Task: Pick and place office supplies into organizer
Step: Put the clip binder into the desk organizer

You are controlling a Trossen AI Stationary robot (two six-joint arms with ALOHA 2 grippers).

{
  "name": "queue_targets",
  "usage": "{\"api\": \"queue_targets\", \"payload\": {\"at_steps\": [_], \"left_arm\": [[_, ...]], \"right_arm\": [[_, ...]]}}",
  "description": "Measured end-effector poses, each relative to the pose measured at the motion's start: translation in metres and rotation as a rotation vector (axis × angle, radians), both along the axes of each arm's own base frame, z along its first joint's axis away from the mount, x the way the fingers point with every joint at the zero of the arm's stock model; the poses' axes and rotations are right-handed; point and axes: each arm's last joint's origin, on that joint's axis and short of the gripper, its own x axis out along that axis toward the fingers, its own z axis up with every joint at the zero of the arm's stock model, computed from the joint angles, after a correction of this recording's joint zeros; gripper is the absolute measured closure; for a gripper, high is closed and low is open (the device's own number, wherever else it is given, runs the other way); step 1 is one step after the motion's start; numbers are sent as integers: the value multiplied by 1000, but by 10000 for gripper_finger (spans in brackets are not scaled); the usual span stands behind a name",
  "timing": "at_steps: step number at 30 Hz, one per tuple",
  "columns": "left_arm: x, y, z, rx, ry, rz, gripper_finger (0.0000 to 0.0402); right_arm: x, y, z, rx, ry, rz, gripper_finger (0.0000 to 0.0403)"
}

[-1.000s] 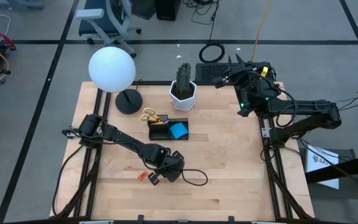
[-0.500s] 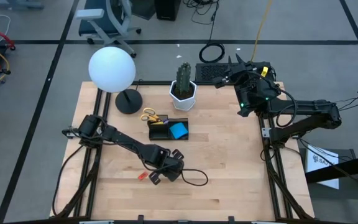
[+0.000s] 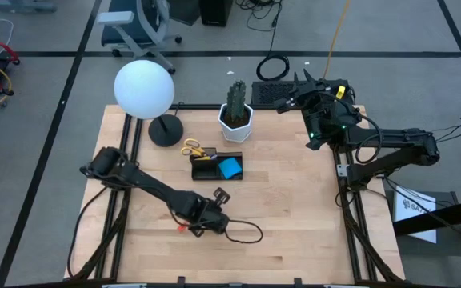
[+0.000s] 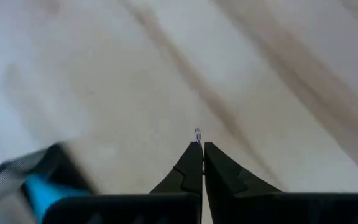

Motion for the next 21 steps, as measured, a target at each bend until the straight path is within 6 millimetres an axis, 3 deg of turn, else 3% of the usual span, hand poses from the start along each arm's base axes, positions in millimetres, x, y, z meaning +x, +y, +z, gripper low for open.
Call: {"api": "queue_targets", "payload": {"at_steps": [9, 21], "left_arm": [[-14, 17, 26, 150, -47, 160, 401], [-18, 54, 24, 225, 54, 335, 401]], "right_arm": [[0, 0, 0, 0, 1, 0, 303], [0, 0, 0, 0, 3, 0, 303]]}}
